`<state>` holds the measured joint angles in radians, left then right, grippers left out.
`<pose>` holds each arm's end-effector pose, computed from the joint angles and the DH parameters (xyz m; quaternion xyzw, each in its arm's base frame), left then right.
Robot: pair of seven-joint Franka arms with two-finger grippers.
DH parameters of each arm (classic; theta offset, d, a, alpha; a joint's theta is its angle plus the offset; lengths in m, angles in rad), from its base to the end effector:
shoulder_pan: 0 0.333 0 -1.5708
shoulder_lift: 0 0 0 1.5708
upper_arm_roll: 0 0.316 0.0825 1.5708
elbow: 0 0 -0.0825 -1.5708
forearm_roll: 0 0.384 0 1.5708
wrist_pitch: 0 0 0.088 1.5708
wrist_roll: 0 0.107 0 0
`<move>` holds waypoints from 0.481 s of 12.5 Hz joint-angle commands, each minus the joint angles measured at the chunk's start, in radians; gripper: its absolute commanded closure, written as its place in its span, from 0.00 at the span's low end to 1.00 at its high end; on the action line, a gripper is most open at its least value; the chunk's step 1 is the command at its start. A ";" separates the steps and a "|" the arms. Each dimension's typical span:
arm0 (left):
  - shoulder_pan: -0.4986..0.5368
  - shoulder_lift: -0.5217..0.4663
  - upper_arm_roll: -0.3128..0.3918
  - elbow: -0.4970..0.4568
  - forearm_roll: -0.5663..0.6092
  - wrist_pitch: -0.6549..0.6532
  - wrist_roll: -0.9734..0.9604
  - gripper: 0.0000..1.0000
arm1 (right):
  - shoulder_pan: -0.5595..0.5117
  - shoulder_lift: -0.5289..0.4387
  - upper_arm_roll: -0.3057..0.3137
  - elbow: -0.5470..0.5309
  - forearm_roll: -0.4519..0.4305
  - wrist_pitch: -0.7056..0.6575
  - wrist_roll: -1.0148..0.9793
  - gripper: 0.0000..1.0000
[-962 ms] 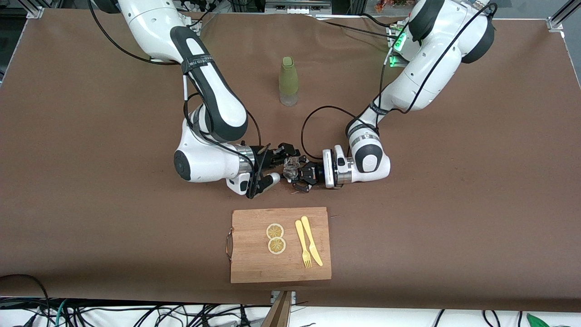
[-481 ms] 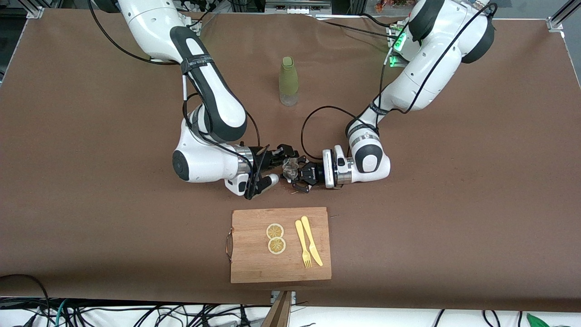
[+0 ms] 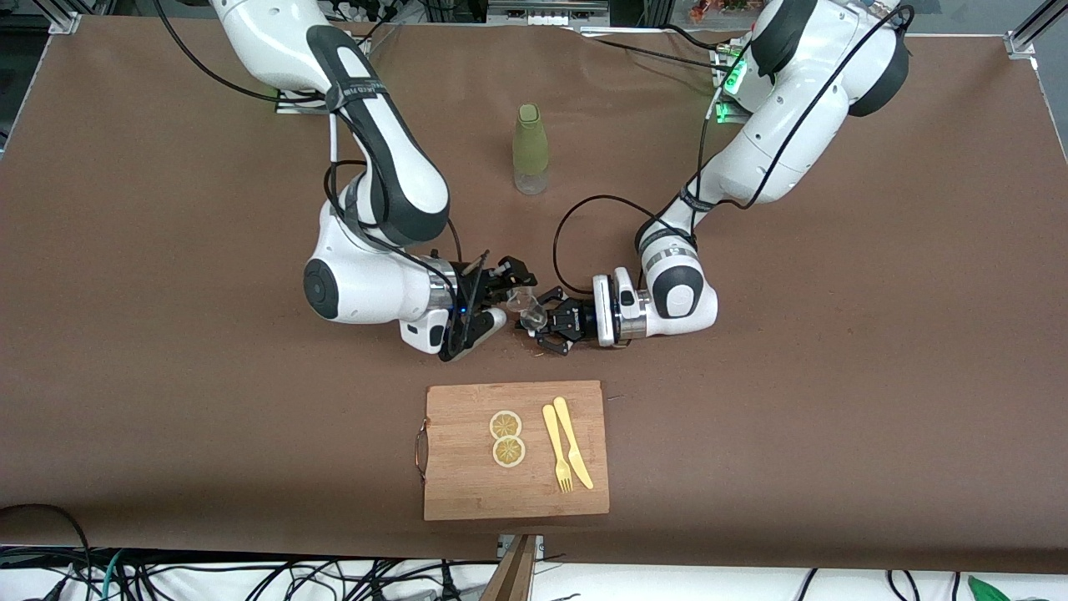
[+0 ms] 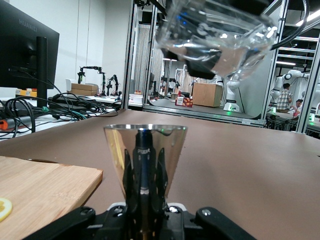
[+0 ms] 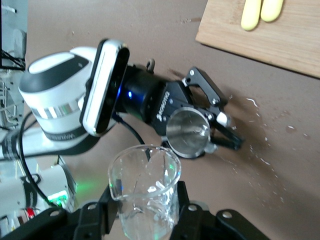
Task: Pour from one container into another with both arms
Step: 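Return the beaker with the right gripper while the left gripper returns the jigger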
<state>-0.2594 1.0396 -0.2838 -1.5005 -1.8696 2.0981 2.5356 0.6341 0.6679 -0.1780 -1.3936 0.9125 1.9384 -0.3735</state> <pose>0.5904 -0.3729 0.0844 0.5705 -0.4494 0.4858 0.4864 0.6127 0.3908 0.3279 -0.9095 -0.2180 0.0627 0.3484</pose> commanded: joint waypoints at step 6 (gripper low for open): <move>0.000 -0.101 0.110 -0.023 -0.034 -0.006 -0.096 1.00 | -0.092 -0.246 -0.049 -0.406 -0.006 0.024 -0.643 0.76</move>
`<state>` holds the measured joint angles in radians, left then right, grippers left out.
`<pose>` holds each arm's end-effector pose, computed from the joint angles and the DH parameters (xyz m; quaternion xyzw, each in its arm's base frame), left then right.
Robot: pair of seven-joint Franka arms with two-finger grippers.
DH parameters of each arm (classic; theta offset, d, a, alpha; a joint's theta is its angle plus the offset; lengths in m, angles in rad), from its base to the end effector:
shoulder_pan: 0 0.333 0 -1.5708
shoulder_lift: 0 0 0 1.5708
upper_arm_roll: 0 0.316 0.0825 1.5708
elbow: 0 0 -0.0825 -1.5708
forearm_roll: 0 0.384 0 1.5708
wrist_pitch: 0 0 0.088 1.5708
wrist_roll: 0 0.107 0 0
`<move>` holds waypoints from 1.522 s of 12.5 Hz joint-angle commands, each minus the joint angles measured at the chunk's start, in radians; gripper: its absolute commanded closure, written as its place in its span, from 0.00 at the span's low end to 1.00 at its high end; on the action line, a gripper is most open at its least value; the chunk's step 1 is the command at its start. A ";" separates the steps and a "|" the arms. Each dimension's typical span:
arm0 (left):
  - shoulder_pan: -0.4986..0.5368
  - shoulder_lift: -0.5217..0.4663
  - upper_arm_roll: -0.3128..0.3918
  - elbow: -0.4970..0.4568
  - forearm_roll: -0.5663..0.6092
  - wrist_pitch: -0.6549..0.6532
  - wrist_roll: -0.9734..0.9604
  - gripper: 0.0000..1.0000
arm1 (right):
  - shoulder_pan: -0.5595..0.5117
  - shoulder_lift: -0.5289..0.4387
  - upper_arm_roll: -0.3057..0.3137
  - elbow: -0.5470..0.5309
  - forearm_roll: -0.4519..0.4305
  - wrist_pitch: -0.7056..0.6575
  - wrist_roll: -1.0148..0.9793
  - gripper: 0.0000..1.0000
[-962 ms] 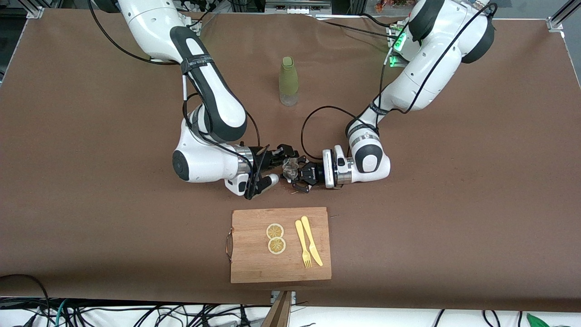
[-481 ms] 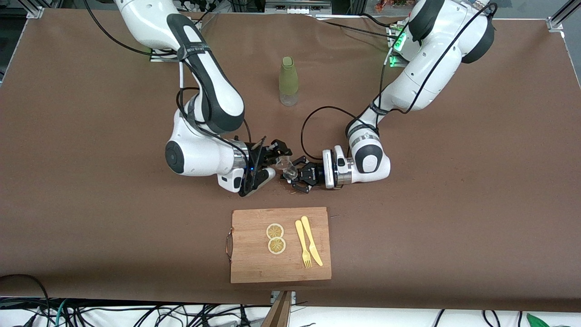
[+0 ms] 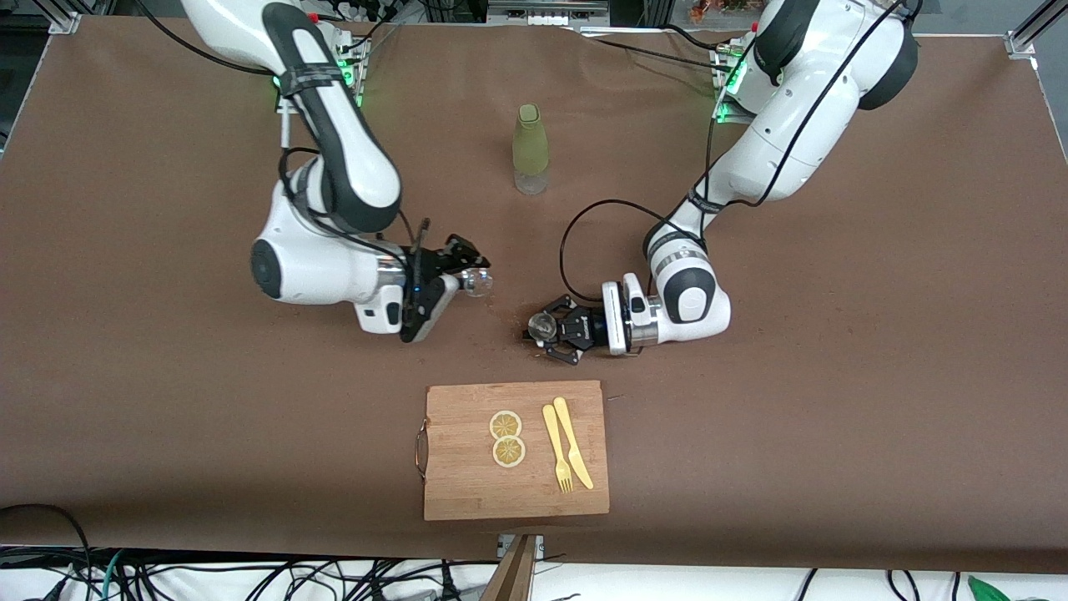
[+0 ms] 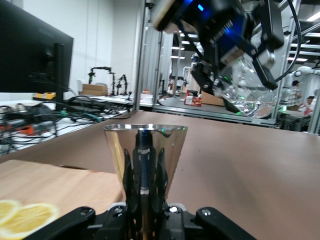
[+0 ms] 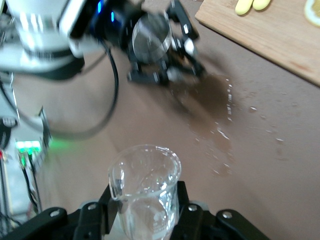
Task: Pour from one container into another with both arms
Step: 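Return the beaker with the right gripper while the left gripper returns the jigger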
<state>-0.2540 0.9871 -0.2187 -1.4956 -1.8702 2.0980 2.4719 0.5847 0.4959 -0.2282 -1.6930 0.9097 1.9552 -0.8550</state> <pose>0.6216 -0.3396 0.1112 0.5861 -0.4447 0.4919 0.4655 0.5928 0.2935 0.3144 -0.8672 -0.3551 0.0071 0.3491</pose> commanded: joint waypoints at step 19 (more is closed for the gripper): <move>0.381 -0.059 0.473 -0.038 0.464 -0.763 -0.036 1.00 | -0.598 0.151 -0.063 -0.151 0.127 -0.292 -1.404 0.75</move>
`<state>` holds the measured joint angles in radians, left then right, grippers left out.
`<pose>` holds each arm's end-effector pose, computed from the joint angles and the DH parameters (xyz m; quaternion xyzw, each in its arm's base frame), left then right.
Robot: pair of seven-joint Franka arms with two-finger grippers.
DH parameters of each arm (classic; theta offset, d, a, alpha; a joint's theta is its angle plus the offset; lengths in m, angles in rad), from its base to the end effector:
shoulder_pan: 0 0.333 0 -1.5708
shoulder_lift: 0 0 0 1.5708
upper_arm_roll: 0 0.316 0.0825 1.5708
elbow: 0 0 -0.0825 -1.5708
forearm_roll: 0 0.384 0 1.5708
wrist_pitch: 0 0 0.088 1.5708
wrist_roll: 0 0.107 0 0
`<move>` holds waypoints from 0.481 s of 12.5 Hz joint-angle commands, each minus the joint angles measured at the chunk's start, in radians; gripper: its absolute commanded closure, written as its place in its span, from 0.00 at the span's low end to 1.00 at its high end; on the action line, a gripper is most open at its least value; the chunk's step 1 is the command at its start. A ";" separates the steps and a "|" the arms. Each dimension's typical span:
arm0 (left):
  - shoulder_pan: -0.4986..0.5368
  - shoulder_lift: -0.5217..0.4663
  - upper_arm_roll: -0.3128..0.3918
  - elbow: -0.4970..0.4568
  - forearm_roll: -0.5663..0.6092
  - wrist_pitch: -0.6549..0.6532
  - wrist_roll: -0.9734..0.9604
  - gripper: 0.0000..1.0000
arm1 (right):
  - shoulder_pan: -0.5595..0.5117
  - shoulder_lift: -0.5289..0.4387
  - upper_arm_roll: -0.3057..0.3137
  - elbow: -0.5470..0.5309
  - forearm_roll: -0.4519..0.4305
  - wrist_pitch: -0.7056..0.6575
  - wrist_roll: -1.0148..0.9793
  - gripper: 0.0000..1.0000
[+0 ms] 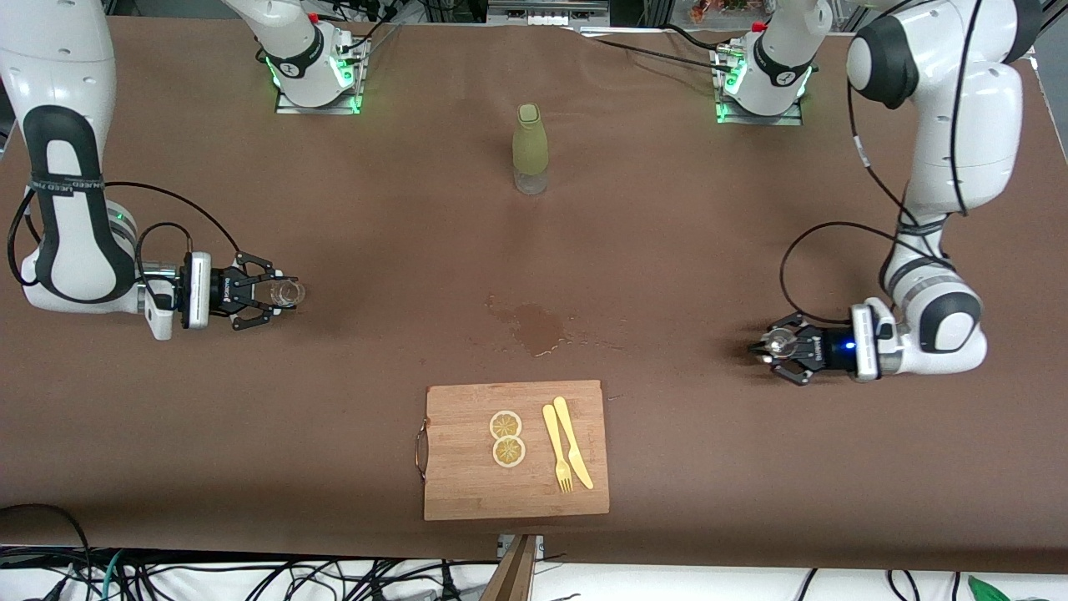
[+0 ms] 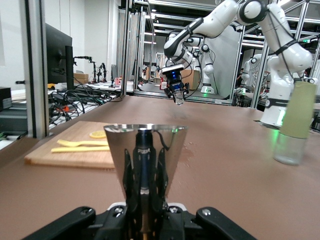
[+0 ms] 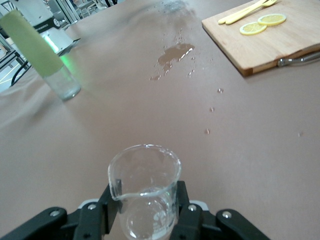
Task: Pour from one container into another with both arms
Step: 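Release the beaker with the right gripper while the left gripper releases the jigger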
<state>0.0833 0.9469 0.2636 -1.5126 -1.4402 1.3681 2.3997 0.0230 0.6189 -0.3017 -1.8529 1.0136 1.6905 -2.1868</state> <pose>0.6431 0.0737 0.1334 0.5599 -0.5040 0.4441 0.4851 0.5771 -0.0745 0.1833 -0.6864 -0.5583 -0.2229 0.4093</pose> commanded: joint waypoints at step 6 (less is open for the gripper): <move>0.141 0.065 -0.009 -0.049 0.075 -0.069 0.131 1.00 | -0.066 0.085 0.007 0.038 0.023 0.009 -0.174 0.72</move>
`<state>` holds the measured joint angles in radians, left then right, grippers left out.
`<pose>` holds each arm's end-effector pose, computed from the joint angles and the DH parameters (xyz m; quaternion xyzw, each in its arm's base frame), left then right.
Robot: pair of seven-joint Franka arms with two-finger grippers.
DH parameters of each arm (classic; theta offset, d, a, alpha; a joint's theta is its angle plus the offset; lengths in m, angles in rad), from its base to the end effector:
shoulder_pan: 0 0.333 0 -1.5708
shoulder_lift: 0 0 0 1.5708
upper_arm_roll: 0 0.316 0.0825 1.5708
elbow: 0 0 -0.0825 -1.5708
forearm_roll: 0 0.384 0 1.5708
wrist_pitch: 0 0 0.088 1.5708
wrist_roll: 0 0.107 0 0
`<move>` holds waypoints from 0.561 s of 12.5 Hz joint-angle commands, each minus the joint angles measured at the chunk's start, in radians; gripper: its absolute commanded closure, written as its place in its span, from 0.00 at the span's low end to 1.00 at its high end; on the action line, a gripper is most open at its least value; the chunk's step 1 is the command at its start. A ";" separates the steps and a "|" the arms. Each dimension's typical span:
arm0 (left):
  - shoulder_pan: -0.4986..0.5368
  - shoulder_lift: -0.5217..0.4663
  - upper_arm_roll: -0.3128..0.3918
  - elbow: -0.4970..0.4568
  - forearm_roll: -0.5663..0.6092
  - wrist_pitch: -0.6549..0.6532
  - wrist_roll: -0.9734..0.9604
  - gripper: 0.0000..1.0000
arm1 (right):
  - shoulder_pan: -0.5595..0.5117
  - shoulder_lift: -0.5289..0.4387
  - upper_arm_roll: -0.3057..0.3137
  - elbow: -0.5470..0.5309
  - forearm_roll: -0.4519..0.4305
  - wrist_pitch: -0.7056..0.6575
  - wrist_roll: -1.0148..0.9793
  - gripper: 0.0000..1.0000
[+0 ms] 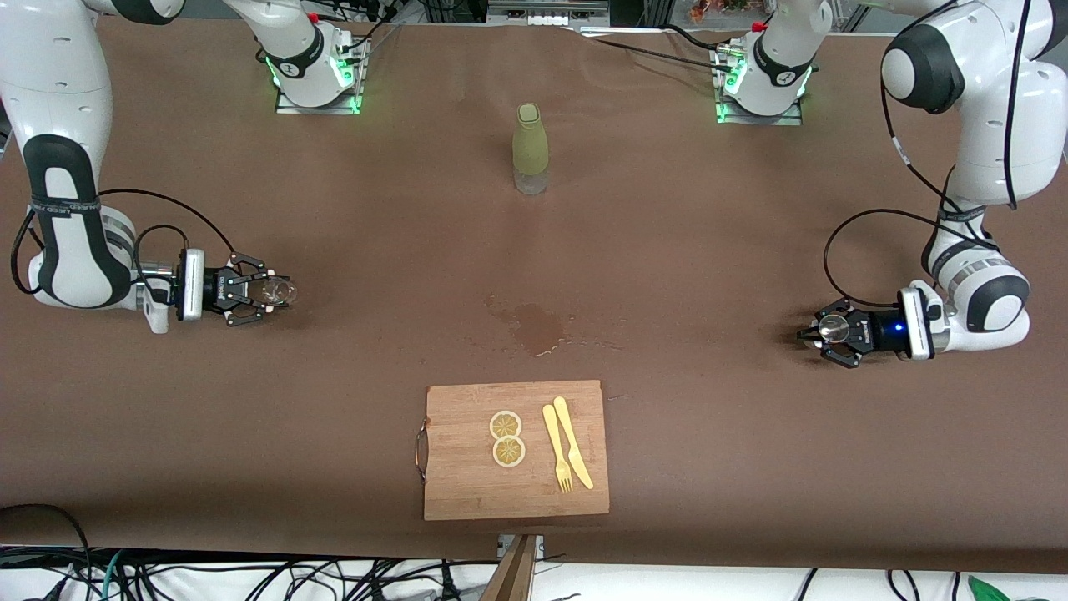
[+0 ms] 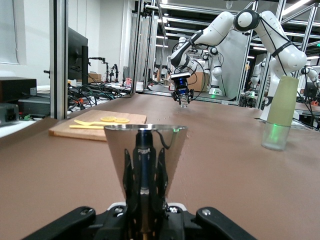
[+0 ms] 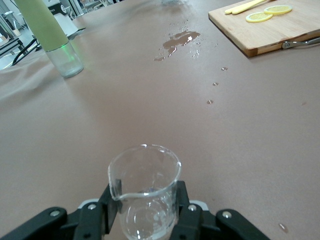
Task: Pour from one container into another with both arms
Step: 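Release the beaker with the right gripper while the left gripper releases the jigger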
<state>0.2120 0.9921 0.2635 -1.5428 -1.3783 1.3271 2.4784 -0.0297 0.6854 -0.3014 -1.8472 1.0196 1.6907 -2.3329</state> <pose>0.6007 0.1477 0.0941 0.5740 -0.4812 0.4555 0.4811 0.5639 -0.1043 0.1474 -0.6673 -0.5765 -0.2446 0.4032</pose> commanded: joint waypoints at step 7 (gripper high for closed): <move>0.017 0.019 -0.001 -0.040 0.013 -0.031 0.089 0.93 | -0.021 0.143 -0.005 0.157 0.092 0.012 -0.043 0.71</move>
<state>0.2192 1.0309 0.2631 -1.5655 -1.3783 1.3157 2.5389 -0.0452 0.7972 -0.3066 -1.7302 1.0794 1.7094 -2.3677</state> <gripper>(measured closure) 0.912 0.511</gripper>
